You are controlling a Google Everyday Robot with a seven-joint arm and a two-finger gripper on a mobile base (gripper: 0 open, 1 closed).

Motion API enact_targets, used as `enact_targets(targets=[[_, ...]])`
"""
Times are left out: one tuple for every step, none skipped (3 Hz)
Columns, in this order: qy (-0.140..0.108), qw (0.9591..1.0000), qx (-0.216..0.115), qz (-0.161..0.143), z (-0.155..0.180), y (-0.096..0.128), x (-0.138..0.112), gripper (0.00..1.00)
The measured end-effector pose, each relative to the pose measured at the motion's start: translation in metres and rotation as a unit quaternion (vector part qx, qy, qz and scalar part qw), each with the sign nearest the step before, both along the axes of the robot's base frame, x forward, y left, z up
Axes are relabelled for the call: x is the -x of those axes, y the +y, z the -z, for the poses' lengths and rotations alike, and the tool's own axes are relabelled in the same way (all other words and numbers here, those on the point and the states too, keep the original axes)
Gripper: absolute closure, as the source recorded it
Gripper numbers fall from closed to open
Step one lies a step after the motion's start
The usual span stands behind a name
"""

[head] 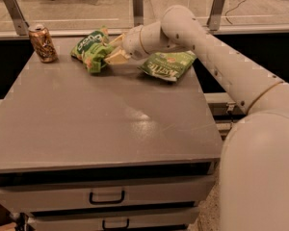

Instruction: Move green rice chip bag near orange can

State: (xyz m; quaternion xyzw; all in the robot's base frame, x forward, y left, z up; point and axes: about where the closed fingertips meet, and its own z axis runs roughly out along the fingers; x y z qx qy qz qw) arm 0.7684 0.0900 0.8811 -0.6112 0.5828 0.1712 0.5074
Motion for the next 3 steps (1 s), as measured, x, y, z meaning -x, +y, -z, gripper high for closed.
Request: enact_targets(targets=[[-0.008, 0.9998, -0.004, 0.016, 0.002, 0.022, -0.025, 1.00], [-0.010, 0.9995, -0.006, 0.028, 0.001, 0.043, -0.040, 0.82], [0.000, 0.9995, -0.014, 0.029, 0.001, 0.061, -0.042, 0.59]])
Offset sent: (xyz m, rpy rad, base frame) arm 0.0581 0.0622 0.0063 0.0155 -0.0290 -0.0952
